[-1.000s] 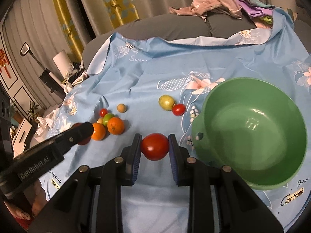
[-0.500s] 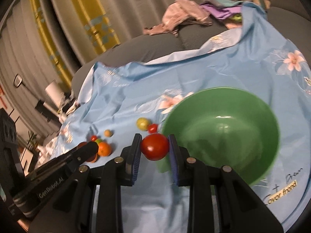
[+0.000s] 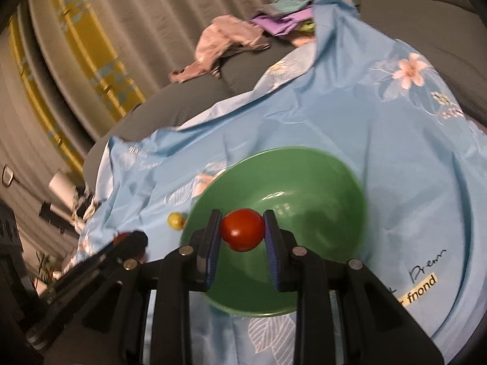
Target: Organize fruits
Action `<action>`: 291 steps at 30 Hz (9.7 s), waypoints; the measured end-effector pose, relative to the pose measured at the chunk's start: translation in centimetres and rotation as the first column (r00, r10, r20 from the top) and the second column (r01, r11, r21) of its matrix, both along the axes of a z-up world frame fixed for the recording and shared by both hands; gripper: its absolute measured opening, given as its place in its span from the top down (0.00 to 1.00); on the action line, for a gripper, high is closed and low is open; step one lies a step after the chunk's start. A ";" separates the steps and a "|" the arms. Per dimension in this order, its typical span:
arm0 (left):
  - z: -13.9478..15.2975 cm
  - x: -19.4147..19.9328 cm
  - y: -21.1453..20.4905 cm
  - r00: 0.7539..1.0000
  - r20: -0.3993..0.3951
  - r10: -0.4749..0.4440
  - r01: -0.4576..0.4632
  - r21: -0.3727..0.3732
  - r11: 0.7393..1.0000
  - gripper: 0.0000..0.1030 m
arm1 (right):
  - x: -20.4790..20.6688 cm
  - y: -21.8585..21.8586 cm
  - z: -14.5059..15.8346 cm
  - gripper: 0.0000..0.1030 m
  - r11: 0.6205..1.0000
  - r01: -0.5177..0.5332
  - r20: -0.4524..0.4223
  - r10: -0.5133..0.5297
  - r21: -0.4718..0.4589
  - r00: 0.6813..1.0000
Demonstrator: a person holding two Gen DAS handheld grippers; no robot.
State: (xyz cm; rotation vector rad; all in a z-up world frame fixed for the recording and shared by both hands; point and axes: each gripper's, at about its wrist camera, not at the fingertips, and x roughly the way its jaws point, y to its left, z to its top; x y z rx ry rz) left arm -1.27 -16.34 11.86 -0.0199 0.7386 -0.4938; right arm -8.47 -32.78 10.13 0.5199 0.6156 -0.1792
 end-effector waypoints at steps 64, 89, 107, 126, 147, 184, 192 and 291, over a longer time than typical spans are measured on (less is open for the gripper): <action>-0.3 2.6 13.4 0.945 -0.025 0.326 -0.322 0.102 0.941 0.59 | 4.5 8.3 -0.5 0.32 0.968 -0.198 -0.064 0.190 -0.157 0.980; -5.3 5.9 20.9 0.870 -0.204 0.449 -0.450 0.042 0.892 0.59 | 14.0 18.9 -3.8 0.41 0.892 -0.451 -0.247 0.436 -0.007 0.866; -8.6 7.7 18.9 0.874 -0.237 0.424 -0.392 0.170 0.904 0.59 | 18.3 22.9 -9.6 0.55 0.834 -0.523 -0.340 0.551 0.178 0.762; -10.6 9.0 19.2 0.806 -0.331 0.491 -0.476 0.132 0.869 0.56 | 15.4 18.7 -7.9 0.59 0.884 -0.467 -0.371 0.440 0.018 0.818; -5.1 5.4 18.6 0.857 -0.185 0.481 -0.484 0.030 0.875 0.57 | 12.1 16.4 -4.7 0.59 0.915 -0.404 -0.268 0.388 -0.008 0.882; -0.1 2.8 8.2 0.973 -0.036 0.230 -0.231 -0.038 0.972 0.57 | 5.8 8.0 1.2 0.58 0.970 -0.245 -0.024 0.244 -0.007 0.969; 2.1 4.2 4.6 0.993 0.016 0.120 -0.121 0.020 0.992 0.57 | 5.2 5.4 1.2 0.58 0.985 -0.171 -0.013 0.171 0.007 0.985; -4.0 2.6 -4.1 0.965 -0.182 -0.191 0.200 0.032 0.979 0.57 | 5.0 -1.8 -3.3 0.56 0.994 0.090 -0.254 -0.104 -0.067 0.962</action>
